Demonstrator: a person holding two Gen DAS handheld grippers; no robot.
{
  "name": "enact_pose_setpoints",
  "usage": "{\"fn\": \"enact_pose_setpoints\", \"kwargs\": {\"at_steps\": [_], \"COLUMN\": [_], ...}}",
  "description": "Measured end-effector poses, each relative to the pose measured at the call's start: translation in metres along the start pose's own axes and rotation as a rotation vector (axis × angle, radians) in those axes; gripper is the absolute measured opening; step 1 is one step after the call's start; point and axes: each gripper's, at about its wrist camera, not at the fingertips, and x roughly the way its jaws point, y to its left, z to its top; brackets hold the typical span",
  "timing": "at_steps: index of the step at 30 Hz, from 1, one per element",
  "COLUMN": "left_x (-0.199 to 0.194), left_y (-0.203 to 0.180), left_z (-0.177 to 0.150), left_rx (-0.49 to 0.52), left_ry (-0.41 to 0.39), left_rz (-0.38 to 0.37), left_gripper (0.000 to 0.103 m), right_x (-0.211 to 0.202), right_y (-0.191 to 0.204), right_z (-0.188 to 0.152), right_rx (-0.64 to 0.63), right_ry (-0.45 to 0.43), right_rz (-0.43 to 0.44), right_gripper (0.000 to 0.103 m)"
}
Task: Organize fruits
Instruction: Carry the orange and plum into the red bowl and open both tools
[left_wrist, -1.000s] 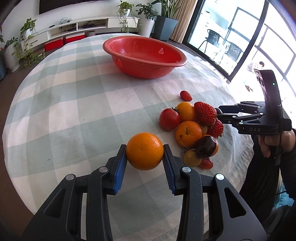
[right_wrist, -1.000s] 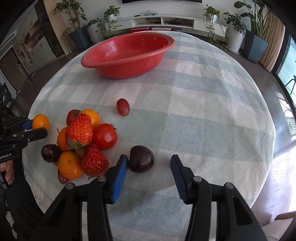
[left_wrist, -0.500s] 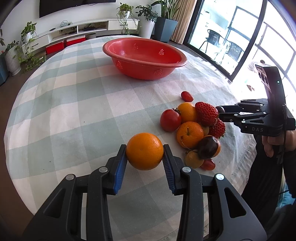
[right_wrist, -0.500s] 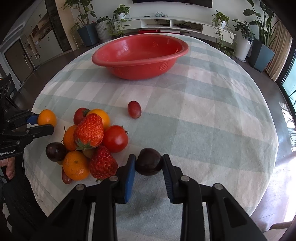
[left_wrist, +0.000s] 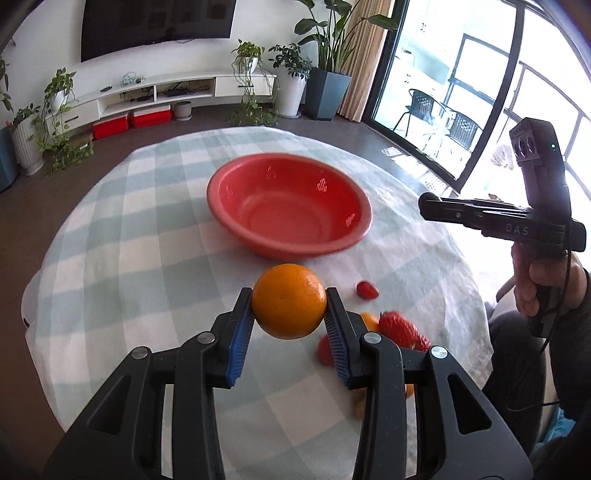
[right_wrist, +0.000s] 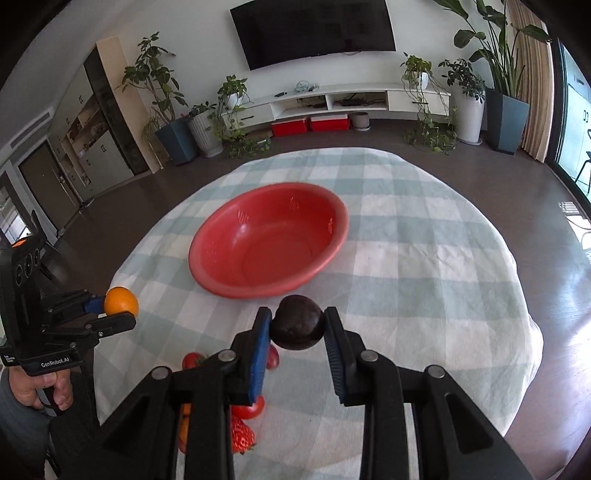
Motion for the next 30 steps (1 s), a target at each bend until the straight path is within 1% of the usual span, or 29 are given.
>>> {"fn": "enact_pose_setpoints", "kwargs": {"at_steps": [2,3,5,7,10,12,15,17,19,24,27,30], "left_x": [0.009,0.015,0.031,0.053,0.089,0.106,0.126,0.137,0.148,0.167,0.174,0.176], "left_y": [0.000,-0.001,-0.002,-0.001,0.008,0.013,0.018,0.015,0.014,0.009,0.005,0.003], "left_z": [0.026,0.038,0.061,0.078,0.093,0.097,0.098,0.098,0.095,0.090,0.090,0.090], "left_rx": [0.008,0.011,0.029,0.045,0.028,0.024,0.032,0.055,0.078,0.118,0.154,0.171], "left_ry": [-0.002,-0.003,0.017,0.058,0.129,0.159,0.192,0.214,0.233,0.262,0.274,0.271], "left_rz": [0.006,0.009,0.041,0.081,0.123,0.158,0.168,0.172,0.175,0.189,0.208,0.222], "left_gripper": [0.036,0.036,0.036,0.036,0.036,0.036,0.036,0.036,0.036,0.036,0.036,0.036], "right_x": [0.013,0.021,0.040,0.061,0.090,0.105,0.122,0.130,0.136,0.140,0.142,0.142], "right_y": [0.002,0.003,0.009,0.013,0.014,0.015,0.015,0.013,0.011,0.018,0.022,0.020], "right_z": [0.020,0.029,0.043,0.054,0.063,0.063,0.059,0.053,0.049,0.045,0.043,0.043], "right_rx": [0.006,0.004,-0.018,-0.040,-0.063,-0.084,-0.127,-0.136,-0.155,-0.218,-0.261,-0.265], "right_ry": [-0.002,0.002,0.018,0.043,0.095,0.131,0.163,0.179,0.193,0.179,0.171,0.165], "right_rz": [0.029,0.031,0.014,0.004,-0.025,-0.040,-0.071,-0.073,-0.095,-0.130,-0.166,-0.168], "right_gripper": [0.031,0.031,0.031,0.031,0.031,0.031,0.031,0.031,0.031,0.032,0.032,0.032]}}
